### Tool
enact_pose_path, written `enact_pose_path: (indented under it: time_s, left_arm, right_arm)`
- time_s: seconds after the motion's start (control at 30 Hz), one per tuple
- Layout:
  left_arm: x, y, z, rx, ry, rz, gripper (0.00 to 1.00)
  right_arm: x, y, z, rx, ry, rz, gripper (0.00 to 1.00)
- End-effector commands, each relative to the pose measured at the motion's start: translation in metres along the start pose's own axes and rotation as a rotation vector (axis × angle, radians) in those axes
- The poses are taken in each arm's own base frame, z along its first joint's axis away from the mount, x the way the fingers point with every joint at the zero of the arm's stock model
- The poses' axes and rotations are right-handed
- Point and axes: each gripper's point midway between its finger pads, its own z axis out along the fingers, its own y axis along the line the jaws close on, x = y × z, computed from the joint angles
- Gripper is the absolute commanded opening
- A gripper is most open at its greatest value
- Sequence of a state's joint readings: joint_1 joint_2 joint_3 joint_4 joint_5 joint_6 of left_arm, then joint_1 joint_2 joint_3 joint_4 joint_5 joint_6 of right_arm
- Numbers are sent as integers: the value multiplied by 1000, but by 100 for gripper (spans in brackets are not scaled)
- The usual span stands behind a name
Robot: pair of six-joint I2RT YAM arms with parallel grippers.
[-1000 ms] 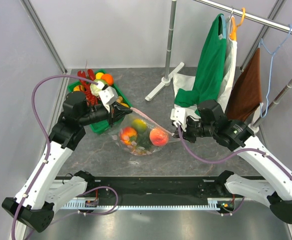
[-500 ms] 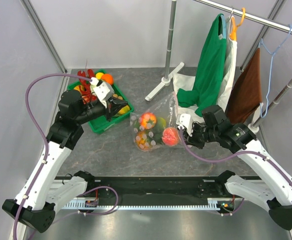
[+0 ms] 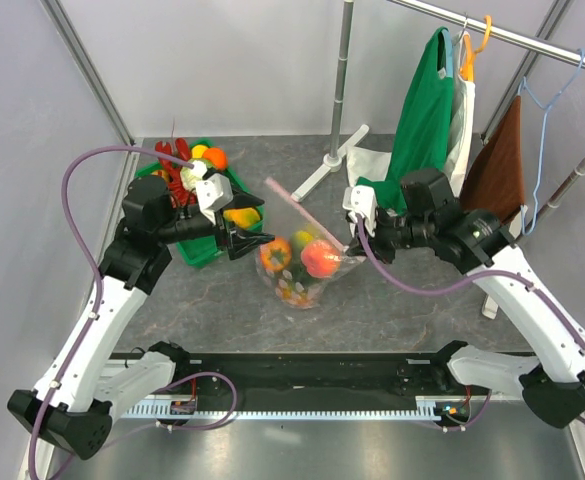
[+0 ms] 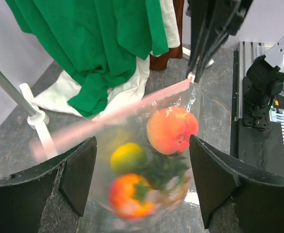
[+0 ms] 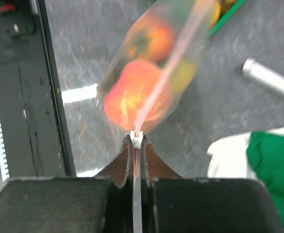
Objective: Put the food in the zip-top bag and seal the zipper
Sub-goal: Zip the zipper food storage bag at the center of the board.
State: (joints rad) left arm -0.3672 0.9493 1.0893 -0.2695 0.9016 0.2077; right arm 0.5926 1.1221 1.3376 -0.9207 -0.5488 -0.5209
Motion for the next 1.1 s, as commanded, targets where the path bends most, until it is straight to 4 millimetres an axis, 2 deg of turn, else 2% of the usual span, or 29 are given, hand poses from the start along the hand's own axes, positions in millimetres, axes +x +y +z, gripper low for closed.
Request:
enact_pose_path:
  time_s: [0.0,0.1,0.27,0.33,0.37,0.4,0.53,0.67,0.73,0.77,0.83,0.87,0.9,0.93,1.07]
  left_arm:
    - [-17,-8,-5,30,-55,124,84]
    - [-14,-13,-6,51,-46,151,86]
    - [0,-22,2,108,4,159,88]
    - [7,-38,8,165,33,140,88]
    - [16,-38,11,160,61,140,88]
    - [20,-49,17,192,74,178,89]
    - [27,-47,25,180,95,247,89]
    - [16,-44,33,223,73,308,88]
    - [26,-40,42,258,111,298,86]
    - [24,-38,44,260,116,302,85]
    - [38,-35,49,287,160,294,79]
    - [37,-34,50,290,163,290,75]
    - [41,-36,50,306,178,280,69]
    - [52,-42,49,351,210,239,66]
    - [60,-46,48,395,253,213,52]
  right_arm:
    - [-53,-6,-13,-35,-103,-115,0]
    - [-54,-10,-13,-42,-78,-158,0]
    - [-39,-5,-2,-80,-45,-136,0]
    - [-36,-2,1,-88,-43,-128,0]
    - [-33,0,2,-92,-42,-128,0]
    - [-32,1,3,-91,-39,-135,0]
    - [-28,2,3,-84,-22,-153,0]
    - [-29,8,3,-92,-19,-184,0]
    - [-29,10,2,-88,-16,-193,0]
    - [-31,11,0,-84,-18,-202,0]
    - [-31,12,-2,-76,-17,-207,0]
    - [-30,12,-2,-71,-13,-209,0]
    - [-29,13,-2,-71,-11,-208,0]
    - [-29,12,-2,-67,-9,-209,0]
    - [-27,12,-2,-64,-3,-210,0]
